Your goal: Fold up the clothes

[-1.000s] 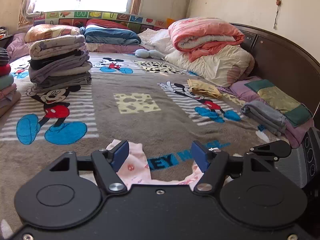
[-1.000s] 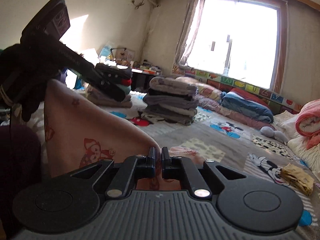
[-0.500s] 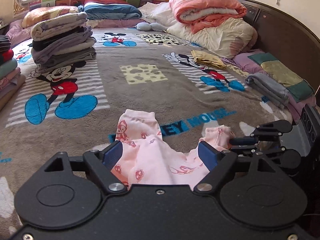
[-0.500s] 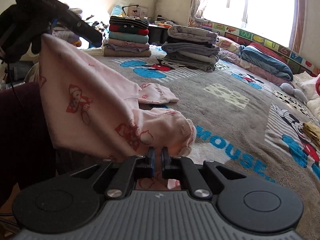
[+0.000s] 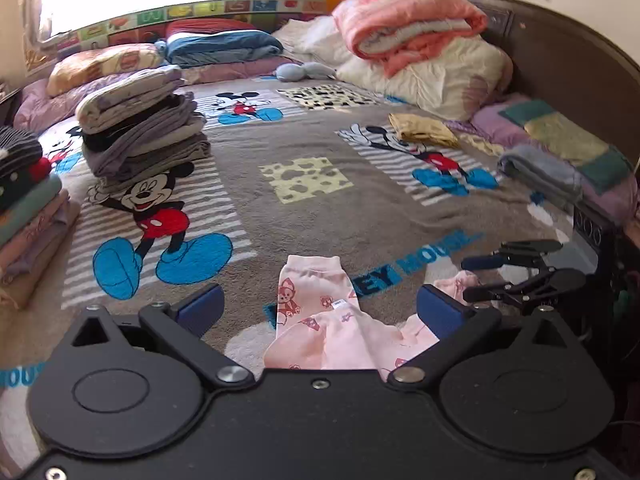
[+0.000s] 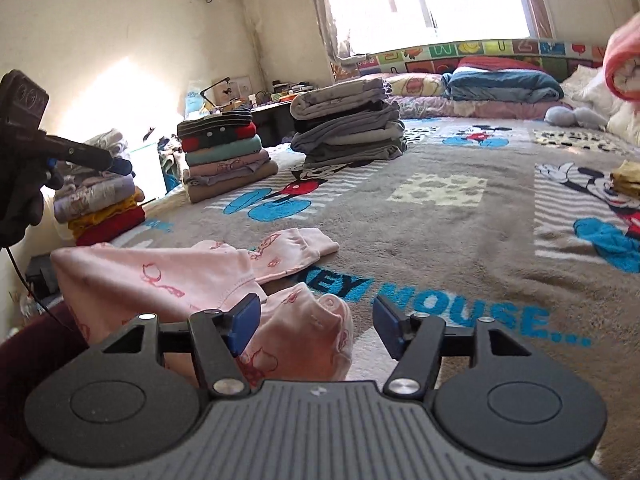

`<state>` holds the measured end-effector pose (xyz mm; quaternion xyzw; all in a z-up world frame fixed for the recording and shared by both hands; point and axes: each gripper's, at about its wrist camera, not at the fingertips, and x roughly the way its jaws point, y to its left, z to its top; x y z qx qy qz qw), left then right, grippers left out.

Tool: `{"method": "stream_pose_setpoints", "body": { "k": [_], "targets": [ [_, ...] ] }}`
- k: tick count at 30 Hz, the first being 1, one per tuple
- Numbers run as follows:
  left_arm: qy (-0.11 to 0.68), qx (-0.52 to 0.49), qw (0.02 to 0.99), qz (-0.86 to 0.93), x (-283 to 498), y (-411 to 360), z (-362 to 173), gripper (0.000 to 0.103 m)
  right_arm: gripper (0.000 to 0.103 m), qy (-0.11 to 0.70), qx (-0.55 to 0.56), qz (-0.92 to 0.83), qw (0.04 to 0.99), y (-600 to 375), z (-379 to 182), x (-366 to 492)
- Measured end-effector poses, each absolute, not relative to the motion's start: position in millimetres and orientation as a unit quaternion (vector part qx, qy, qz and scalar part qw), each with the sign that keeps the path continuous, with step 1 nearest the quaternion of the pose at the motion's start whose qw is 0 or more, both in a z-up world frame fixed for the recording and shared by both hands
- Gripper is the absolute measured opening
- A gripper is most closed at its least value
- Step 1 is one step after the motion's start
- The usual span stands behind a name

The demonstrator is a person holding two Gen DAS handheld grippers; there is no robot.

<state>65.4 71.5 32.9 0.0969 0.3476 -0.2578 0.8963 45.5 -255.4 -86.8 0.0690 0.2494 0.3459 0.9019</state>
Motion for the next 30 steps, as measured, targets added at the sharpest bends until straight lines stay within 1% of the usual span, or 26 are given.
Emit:
{"method": "stream_pose_setpoints", "body": {
  "k": [4,6,8,9,12,15,17,18,19,20,21,22,23,24,25,27,30],
  "targets": [
    [0.388,0.162,0.860,-0.290,85.3,41.5,10.5,0.102,0.062,0.261,0.070,0.364,0.891,-252.4,-91.3,48.9],
    [0.411,0.178,0.843,-0.299,98.9,31.7,-3.0,0.101,0.062,0.266,0.068,0.373,0.886,-250.7,-93.1,47.7],
    [0.429,0.186,0.826,-0.315,113.3,23.2,-13.6,0.097,0.060,0.272,0.070,0.375,0.883,-250.6,-95.7,47.8],
    [0.437,0.192,0.817,-0.323,119.8,18.8,-18.2,0.095,0.056,0.274,0.074,0.377,0.882,-251.3,-97.1,48.2],
    [0.459,0.222,0.788,-0.345,134.9,4.6,-31.0,0.095,0.051,0.279,0.087,0.382,0.877,-253.8,-101.2,49.5],
    [0.485,0.241,0.762,-0.356,150.7,-4.1,-46.3,0.095,0.052,0.274,0.103,0.380,0.877,-255.6,-103.3,50.9],
    [0.506,0.243,0.748,-0.355,161.1,-6.9,-59.4,0.093,0.052,0.269,0.117,0.379,0.877,-257.2,-104.5,52.6],
    [0.517,0.242,0.741,-0.354,164.9,-7.4,-66.2,0.085,0.052,0.268,0.123,0.380,0.877,-257.8,-105.1,53.7],
    [0.526,0.240,0.736,-0.353,167.1,-7.4,-71.9,0.070,0.052,0.267,0.127,0.382,0.876,-257.9,-105.9,55.2],
    [0.528,0.239,0.736,-0.351,166.9,-6.8,-75.7,0.059,0.052,0.268,0.126,0.385,0.874,-257.7,-106.8,57.0],
    [0.525,0.239,0.738,-0.351,165.1,-6.0,-76.7,0.036,0.050,0.271,0.124,0.387,0.873,-257.1,-107.7,58.5],
    [0.512,0.242,0.744,-0.354,160.8,-5.1,-73.3,0.013,0.041,0.274,0.122,0.389,0.871,-256.4,-108.6,59.8],
    [0.498,0.241,0.753,-0.356,156.4,-3.2,-67.4,0.011,0.036,0.277,0.123,0.392,0.869,-256.8,-109.2,60.9],
    [0.483,0.235,0.765,-0.356,151.5,0.3,-57.3,0.009,0.027,0.276,0.125,0.393,0.868,-257.8,-109.2,61.2],
    [0.468,0.229,0.776,-0.355,146.7,3.7,-47.2,0.006,0.024,0.272,0.123,0.394,0.869,-258.9,-108.2,60.5],
    [0.436,0.216,0.799,-0.354,137.0,10.5,-27.0,0.004,0.020,0.259,0.122,0.395,0.873,-262.1,-104.3,57.5],
    [0.387,0.197,0.829,-0.351,122.6,20.8,3.2,0.004,0.018,0.236,0.122,0.394,0.880,-268.4,-96.1,51.7]
  ]
}}
